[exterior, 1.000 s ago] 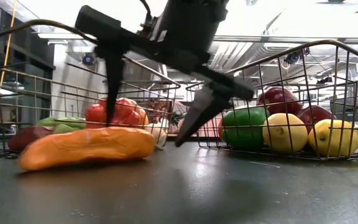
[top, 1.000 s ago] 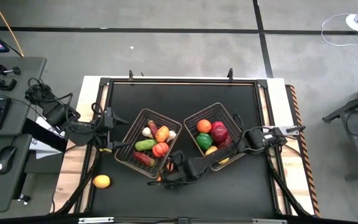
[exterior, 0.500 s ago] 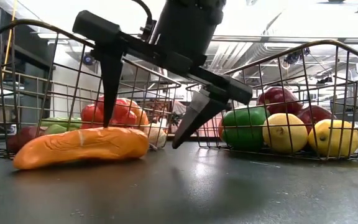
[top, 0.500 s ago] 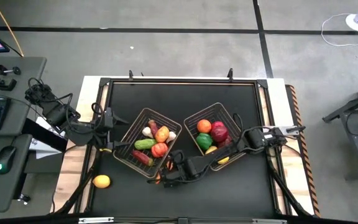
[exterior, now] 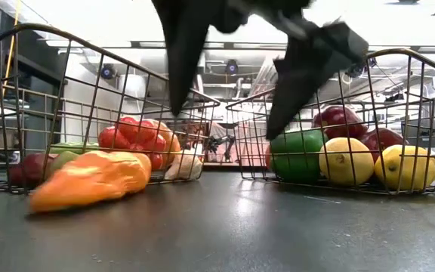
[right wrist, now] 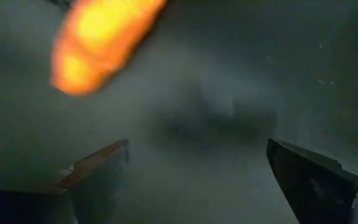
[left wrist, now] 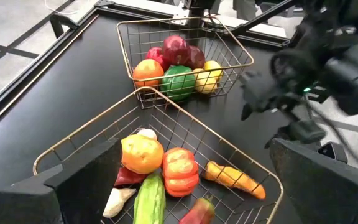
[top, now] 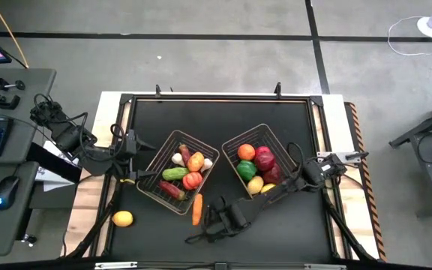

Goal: Sort produce into baskets
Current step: Put the orange chili pepper into the left basket

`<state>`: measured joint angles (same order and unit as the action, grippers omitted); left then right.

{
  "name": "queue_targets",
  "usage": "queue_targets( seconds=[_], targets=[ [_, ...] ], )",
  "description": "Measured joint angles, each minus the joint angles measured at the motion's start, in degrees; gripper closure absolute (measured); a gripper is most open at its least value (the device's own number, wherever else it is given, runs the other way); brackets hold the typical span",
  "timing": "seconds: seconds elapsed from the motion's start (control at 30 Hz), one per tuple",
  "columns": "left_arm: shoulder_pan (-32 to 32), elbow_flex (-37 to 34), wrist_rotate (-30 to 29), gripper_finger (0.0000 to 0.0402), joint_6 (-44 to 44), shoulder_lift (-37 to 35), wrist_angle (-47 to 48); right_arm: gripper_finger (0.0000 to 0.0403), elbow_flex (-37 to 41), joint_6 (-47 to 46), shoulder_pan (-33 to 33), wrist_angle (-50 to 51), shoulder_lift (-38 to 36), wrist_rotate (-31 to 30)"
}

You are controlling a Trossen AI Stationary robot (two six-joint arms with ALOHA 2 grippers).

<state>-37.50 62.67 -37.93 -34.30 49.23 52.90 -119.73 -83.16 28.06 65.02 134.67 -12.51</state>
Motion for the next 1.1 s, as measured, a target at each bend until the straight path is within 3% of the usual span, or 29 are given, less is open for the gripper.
queue_targets(
  seconds=[0.2,0.43,0.6,0.97,1.1],
  targets=[
    [0.00,-0.01,0.00,0.0003,0.00,-0.02,0.00,0.0029,-4.47,-13.98,1.47,-2.76,-0.20,-10.61],
    [0.02,-0.01,0.03,0.0003,0.00,-0.01,-0.02,0.0029,-1.15,-24.96,1.36,-17.13,2.45,-12.78],
    [0.02,0.00,0.01,0.0003,0.00,0.00,0.00,0.0029,-0.46,-25.57,0.81,-22.06,5.83,-8.92],
    [0.00,-0.02,0.04,0.0003,0.00,0.00,0.00,0.0029,-0.43,-14.34,-2.12,-19.77,6.78,-8.30],
    [0.00,-0.01,0.03,0.0003,-0.02,0.00,0.00,0.0029,-0.47,-14.13,-3.05,-18.27,7.00,-8.57]
  ],
)
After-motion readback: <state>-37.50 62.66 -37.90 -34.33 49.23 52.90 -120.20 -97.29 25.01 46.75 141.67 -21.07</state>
